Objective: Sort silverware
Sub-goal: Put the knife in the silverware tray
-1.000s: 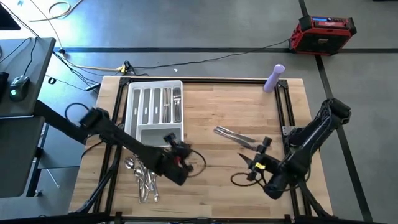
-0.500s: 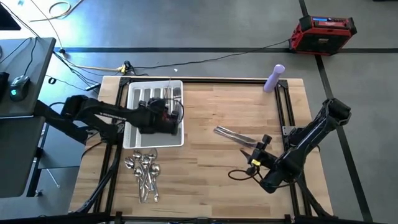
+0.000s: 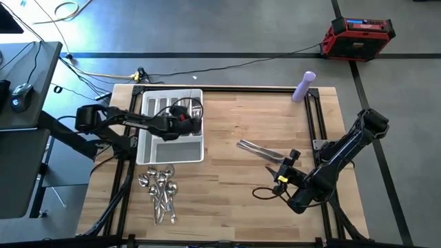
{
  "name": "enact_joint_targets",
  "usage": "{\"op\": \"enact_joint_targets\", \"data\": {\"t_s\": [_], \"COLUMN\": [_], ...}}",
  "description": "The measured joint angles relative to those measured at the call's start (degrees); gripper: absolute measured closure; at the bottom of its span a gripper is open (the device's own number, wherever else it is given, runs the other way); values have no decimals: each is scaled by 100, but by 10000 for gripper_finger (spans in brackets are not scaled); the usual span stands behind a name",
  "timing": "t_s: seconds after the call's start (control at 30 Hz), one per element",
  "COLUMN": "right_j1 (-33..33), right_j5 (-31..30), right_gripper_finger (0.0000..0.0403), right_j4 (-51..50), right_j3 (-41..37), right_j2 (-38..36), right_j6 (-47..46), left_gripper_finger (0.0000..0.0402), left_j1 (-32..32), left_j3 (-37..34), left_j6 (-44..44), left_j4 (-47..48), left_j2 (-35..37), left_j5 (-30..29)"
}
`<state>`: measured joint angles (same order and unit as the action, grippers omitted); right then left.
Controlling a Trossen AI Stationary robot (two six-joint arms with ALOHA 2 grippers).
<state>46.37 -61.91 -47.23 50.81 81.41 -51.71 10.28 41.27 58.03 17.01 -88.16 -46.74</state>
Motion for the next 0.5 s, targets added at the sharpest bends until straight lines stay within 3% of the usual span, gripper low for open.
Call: {"op": "enact_joint_targets", "data": {"t_s": [0.23,0.5], "right_j1": [0,0], "right_j5": [7,61], "right_gripper_finger": [259,259], "right_j4": [120,121], "right_j3": [1,2], "right_j2": [-2,-2], "right_j6": [71,73], "left_gripper_finger": [395,327], "left_j1": [0,63], "left_j3": [-122,-56], "left_j6": [709,873], "left_j4": [-4,387], "left_j2": [-525,-333], "left_j5": [251,309]}}
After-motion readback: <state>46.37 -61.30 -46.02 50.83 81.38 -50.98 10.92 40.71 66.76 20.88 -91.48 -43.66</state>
